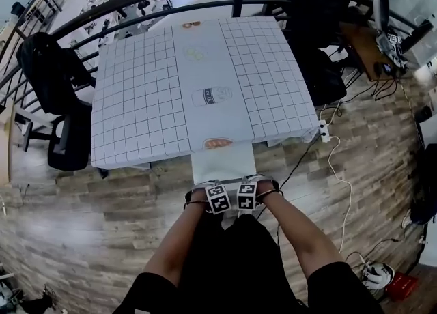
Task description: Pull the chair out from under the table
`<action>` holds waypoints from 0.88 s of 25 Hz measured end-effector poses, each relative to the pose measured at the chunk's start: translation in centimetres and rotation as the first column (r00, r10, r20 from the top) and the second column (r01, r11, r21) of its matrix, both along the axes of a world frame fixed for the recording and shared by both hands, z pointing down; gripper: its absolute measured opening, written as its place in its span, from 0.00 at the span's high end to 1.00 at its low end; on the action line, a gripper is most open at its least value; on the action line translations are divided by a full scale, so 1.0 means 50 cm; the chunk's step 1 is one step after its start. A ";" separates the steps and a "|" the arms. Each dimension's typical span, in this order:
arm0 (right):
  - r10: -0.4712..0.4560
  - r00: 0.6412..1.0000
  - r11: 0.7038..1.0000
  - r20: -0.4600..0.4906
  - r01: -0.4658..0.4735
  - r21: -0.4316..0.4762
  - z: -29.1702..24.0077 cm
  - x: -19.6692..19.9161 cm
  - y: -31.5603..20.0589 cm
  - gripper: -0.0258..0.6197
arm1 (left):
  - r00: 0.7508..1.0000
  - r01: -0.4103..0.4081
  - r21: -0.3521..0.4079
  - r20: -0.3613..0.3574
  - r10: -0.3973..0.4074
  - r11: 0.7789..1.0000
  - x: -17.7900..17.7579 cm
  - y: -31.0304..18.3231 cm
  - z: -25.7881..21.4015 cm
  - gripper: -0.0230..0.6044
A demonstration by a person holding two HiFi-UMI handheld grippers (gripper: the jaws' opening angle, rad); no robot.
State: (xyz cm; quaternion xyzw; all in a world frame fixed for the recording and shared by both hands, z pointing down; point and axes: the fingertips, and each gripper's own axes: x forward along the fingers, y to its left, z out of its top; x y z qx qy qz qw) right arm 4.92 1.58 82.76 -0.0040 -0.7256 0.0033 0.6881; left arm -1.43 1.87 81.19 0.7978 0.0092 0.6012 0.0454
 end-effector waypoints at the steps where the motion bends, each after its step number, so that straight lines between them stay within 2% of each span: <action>1: 0.000 1.000 1.000 -0.001 0.000 0.002 -0.001 0.001 0.004 0.85 | 1.000 0.001 -0.001 -0.002 -0.001 1.000 0.000 0.005 -0.002 0.82; 5: -0.006 1.000 1.000 0.015 0.006 -0.008 -0.032 -0.001 0.039 0.85 | 1.000 0.020 -0.019 0.001 -0.020 1.000 0.001 0.040 -0.035 0.82; 11: -0.031 0.999 1.000 0.007 0.031 0.000 0.008 0.002 0.056 0.85 | 0.999 0.041 0.001 0.014 -0.041 0.999 0.001 0.061 0.001 0.82; 22: -0.039 0.999 0.999 -0.003 0.039 -0.005 0.001 0.000 0.115 0.85 | 0.999 0.039 0.000 0.013 -0.039 0.999 -0.001 0.119 -0.004 0.83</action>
